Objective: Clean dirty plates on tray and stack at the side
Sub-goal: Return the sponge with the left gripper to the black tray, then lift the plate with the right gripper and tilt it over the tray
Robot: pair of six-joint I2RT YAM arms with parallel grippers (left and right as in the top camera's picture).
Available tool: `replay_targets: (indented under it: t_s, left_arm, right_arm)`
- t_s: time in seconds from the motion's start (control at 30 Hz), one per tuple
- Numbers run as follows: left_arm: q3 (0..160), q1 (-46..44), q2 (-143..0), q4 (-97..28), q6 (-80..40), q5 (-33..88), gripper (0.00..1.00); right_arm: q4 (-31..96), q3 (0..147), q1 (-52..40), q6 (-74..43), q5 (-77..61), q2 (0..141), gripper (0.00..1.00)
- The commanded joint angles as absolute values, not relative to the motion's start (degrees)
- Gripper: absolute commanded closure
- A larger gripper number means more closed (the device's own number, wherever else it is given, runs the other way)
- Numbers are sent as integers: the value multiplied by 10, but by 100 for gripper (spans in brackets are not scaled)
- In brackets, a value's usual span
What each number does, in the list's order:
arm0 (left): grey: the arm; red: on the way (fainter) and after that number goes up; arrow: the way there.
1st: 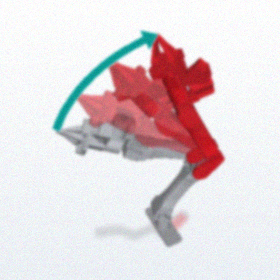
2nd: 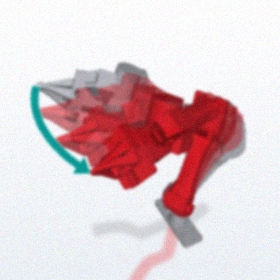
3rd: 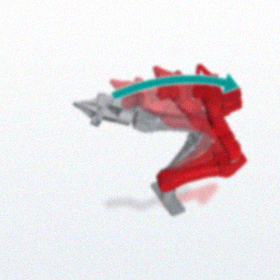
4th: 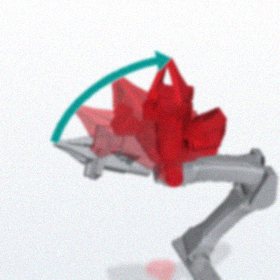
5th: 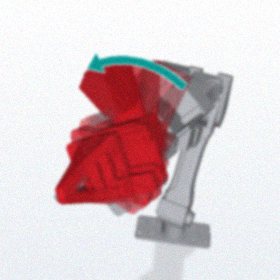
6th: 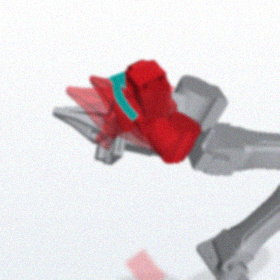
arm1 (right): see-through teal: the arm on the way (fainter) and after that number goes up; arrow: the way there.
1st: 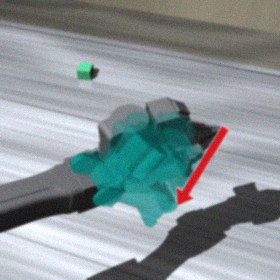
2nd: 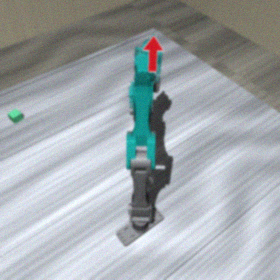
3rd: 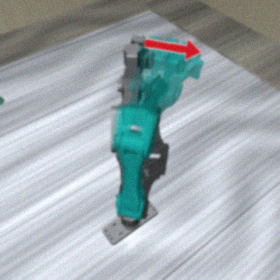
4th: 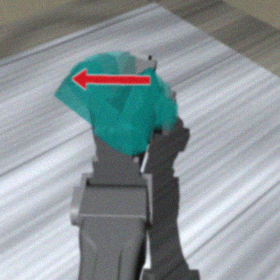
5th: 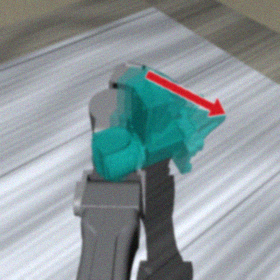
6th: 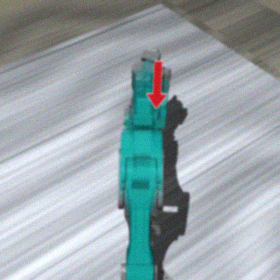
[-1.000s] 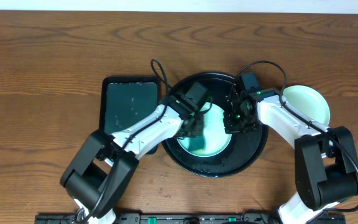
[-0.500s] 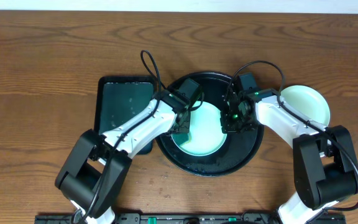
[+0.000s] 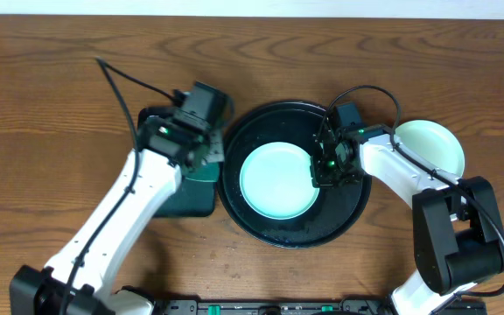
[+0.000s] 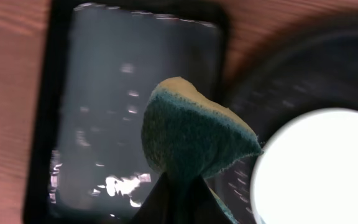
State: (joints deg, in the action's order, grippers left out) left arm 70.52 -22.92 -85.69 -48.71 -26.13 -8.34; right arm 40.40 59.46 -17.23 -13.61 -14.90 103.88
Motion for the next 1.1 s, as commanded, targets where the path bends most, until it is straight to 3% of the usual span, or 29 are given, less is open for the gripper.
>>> replay_targets:
  t_s: [0.0,0.23,0.27,0.33,0.37,0.83,1.07]
  left_arm:
    - [675,-186,-888,-479,-253,-106,93]
    - [659,-114,-967,-441,-246,-68,90]
    - [659,-109,-969,-441,-237,-43,87]
    - [660,-103,-963,-445,-229,-10,66]
    - [661,-101,-957,-448,-229,-3,61]
    - [675,-100,-698,-539,-230,1,23]
    - [675,-100,-610,-548,-230,0,20]
  right_arm:
    - [423,583,-172,-154,-73,1054,99]
    - [438,583,-172,-158,-73,1054,99]
    - [439,583,-172,-158,-73,1054,99]
    - [442,583,-172,-158,-73,1054,99]
    - [442,583,-172,-158,-74,1054,99]
    - [470,688,-193,-156,-59,935,99]
    - [399,775,-243,-157,-54,922,99]
